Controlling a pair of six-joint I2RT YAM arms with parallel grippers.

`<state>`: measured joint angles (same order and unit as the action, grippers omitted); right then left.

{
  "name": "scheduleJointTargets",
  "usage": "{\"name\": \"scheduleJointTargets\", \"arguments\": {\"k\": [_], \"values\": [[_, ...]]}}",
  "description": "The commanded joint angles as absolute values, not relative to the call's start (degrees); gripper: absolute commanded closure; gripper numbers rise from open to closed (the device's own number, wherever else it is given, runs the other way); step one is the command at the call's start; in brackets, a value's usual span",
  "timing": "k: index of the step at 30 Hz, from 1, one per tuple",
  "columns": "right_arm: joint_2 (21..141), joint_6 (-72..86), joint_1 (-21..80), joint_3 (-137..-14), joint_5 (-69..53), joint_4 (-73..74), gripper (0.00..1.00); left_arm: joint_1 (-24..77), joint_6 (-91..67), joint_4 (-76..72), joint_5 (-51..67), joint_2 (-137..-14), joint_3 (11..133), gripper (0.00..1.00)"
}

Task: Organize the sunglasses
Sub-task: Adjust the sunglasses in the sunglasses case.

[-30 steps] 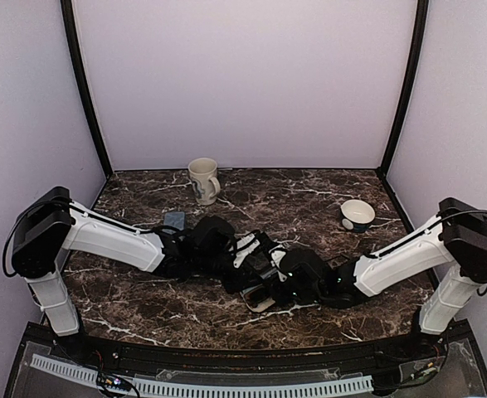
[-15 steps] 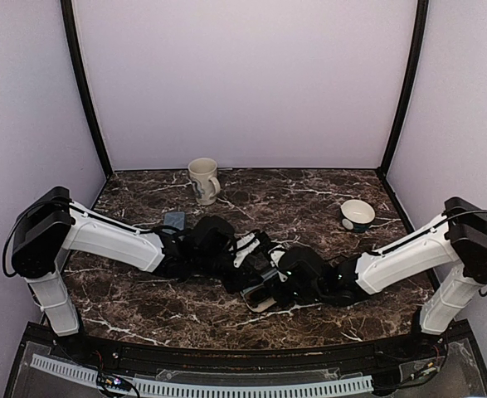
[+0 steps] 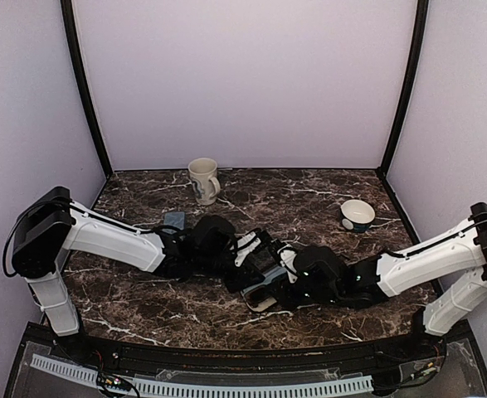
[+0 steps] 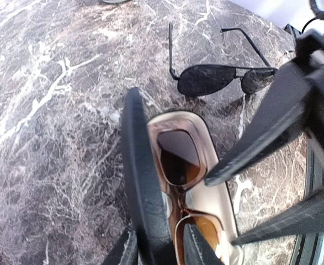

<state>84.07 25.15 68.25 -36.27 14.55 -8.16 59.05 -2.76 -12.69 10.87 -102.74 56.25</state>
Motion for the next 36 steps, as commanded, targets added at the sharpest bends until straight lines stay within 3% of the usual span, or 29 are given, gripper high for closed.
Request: {"name": "scheduleJointTargets", "arguments": {"k": [1, 13, 22, 36], "values": [[82.1, 27.9, 70.6, -34.7, 15.7, -14.2, 0.58, 59.5, -2.9, -10.4, 10.9, -102.6, 56.4, 0.71], [85.5, 33.4, 78.5, -34.6, 26.4, -14.1, 0.45, 59.5, -3.3, -10.3, 10.5, -102.6, 56.8, 0.71], [95.1, 36.2, 83.0, -43.3, 36.0, -5.6, 0.37, 59.6, -3.5, -10.3, 10.2, -102.5, 56.6, 0.71], [98.1, 37.3, 83.8, -46.7, 38.8, -1.7, 0.35, 59.6, -3.6, -10.6, 10.7, -102.7, 56.6, 0.71]]}}
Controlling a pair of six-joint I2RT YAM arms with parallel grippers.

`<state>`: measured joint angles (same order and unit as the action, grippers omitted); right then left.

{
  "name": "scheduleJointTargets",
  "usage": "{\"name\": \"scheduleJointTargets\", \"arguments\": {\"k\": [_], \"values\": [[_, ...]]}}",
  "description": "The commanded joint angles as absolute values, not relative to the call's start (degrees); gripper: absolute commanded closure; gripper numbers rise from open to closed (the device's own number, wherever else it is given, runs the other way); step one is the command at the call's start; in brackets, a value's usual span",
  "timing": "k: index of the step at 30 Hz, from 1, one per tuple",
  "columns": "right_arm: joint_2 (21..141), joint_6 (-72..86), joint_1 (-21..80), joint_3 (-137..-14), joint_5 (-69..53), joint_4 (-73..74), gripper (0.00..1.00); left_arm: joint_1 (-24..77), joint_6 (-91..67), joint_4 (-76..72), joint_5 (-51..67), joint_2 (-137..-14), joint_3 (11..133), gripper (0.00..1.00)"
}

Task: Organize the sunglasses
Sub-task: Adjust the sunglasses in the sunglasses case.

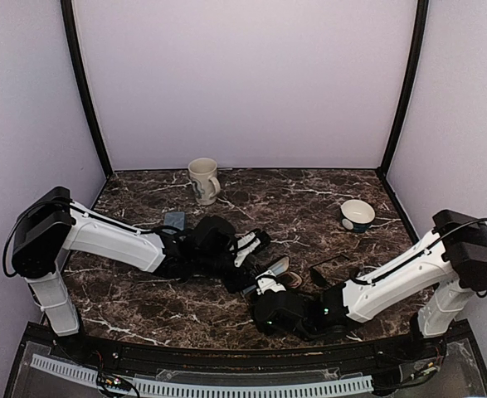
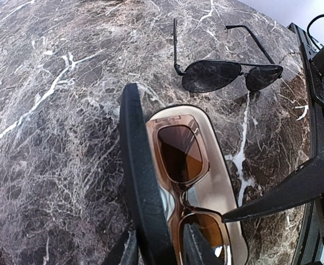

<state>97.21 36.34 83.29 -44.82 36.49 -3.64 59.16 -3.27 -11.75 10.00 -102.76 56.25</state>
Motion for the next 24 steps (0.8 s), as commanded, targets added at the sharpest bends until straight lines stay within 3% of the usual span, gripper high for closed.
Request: {"name": "scheduleJointTargets", "arguments": {"k": [1, 24], "values": [[98.2, 37.5, 83.8, -46.8, 39.0, -1.3, 0.35, 59.6, -3.6, -10.5, 10.7, -102.7, 56.6, 0.71], [96.3, 39.2, 83.9, -46.4, 40.0, 2.2, 0.35, 59.6, -3.4, -10.4, 10.7, -102.9, 56.8, 0.71]]}}
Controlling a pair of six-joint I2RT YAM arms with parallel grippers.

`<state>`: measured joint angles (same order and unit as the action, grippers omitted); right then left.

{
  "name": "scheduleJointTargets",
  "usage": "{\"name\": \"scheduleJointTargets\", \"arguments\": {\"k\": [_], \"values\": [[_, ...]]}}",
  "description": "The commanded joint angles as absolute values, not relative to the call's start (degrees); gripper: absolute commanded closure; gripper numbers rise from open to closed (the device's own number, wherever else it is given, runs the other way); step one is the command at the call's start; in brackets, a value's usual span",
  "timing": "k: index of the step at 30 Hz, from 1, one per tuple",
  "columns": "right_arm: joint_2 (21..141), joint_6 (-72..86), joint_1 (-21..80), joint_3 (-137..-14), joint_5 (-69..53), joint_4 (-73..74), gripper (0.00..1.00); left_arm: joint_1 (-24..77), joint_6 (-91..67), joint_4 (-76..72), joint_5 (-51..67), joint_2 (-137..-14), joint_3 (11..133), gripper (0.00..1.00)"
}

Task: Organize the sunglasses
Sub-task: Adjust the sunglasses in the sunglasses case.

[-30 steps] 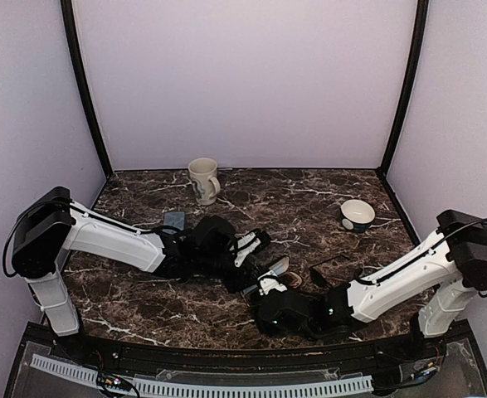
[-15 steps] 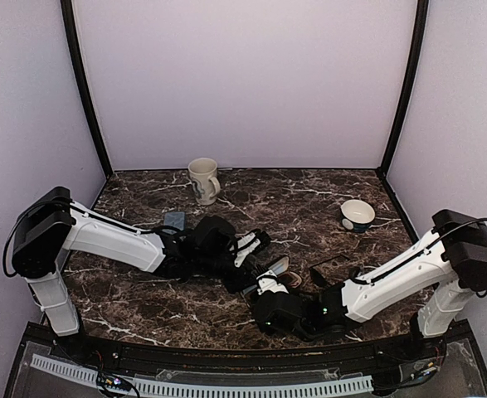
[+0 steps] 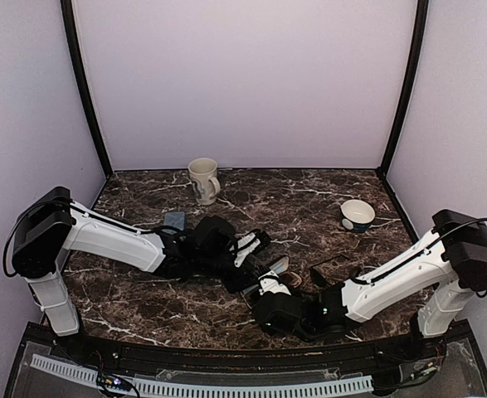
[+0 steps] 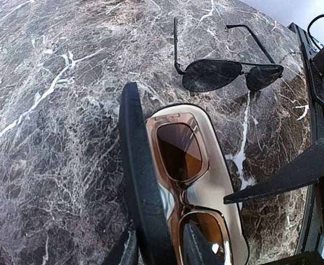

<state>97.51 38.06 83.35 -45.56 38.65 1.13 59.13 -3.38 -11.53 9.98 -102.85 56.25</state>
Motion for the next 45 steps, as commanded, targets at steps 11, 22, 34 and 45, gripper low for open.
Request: {"name": "scheduleJointTargets", "arguments": {"k": [11, 22, 34, 45], "values": [[94.7, 40.8, 84.0, -44.8, 39.9, 2.4, 0.36, 59.7, -3.4, -10.5, 10.6, -102.9, 56.7, 0.71], [96.5, 38.0, 84.5, -46.0, 38.2, -0.6, 0.34, 59.7, -3.5, -10.3, 10.6, -102.9, 56.9, 0.71], [100.4, 39.2, 84.5, -50.5, 41.8, 4.4, 0.32, 59.6, -3.4, -10.5, 11.1, -103.0, 56.9, 0.71], [99.8, 41.9, 84.6, -50.2, 43.5, 7.5, 0.32, 59.7, -3.5, -10.5, 11.2, -103.1, 56.9, 0.71]]}}
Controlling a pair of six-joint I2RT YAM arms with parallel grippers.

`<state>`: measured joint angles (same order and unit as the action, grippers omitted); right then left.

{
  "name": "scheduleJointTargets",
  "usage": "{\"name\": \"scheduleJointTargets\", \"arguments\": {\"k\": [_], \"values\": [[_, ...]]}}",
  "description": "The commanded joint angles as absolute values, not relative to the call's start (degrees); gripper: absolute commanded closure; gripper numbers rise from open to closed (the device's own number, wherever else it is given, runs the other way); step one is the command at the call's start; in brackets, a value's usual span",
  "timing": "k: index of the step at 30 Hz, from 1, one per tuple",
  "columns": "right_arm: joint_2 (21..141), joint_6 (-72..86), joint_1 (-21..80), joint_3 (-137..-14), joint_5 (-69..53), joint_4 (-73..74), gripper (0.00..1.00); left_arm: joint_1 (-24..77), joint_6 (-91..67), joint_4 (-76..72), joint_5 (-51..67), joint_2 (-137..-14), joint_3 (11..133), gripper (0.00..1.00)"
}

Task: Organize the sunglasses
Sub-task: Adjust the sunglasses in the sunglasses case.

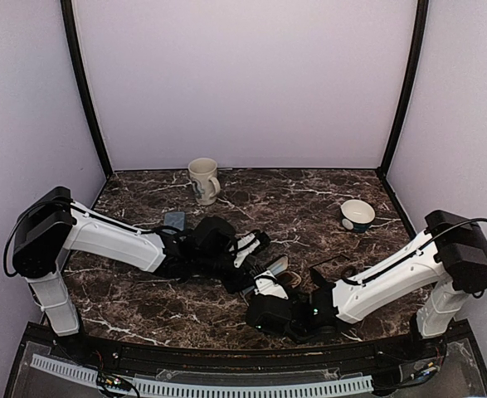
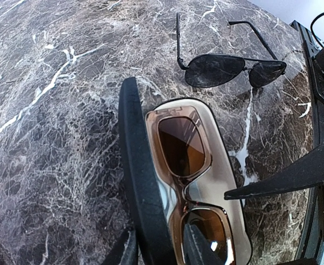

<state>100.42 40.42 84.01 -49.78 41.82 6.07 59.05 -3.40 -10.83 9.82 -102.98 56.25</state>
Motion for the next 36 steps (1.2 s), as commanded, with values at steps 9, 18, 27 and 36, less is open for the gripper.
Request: {"name": "scheduleJointTargets", "arguments": {"k": [9, 18, 27, 36], "values": [[98.5, 42.6, 84.6, -49.2, 43.4, 7.8, 0.32, 59.7, -3.6, -10.5, 11.1, -103.1, 57.0, 0.71], [97.4, 43.1, 84.6, -48.0, 43.1, 7.7, 0.32, 59.7, -3.5, -10.4, 11.0, -103.3, 57.2, 0.71], [97.5, 41.6, 84.6, -47.4, 41.0, 5.0, 0.31, 59.7, -3.5, -10.2, 11.1, -103.3, 57.3, 0.71], [94.1, 40.2, 84.6, -43.8, 38.8, -0.6, 0.27, 59.8, -3.5, -9.9, 11.0, -103.3, 57.9, 0.71]]}}
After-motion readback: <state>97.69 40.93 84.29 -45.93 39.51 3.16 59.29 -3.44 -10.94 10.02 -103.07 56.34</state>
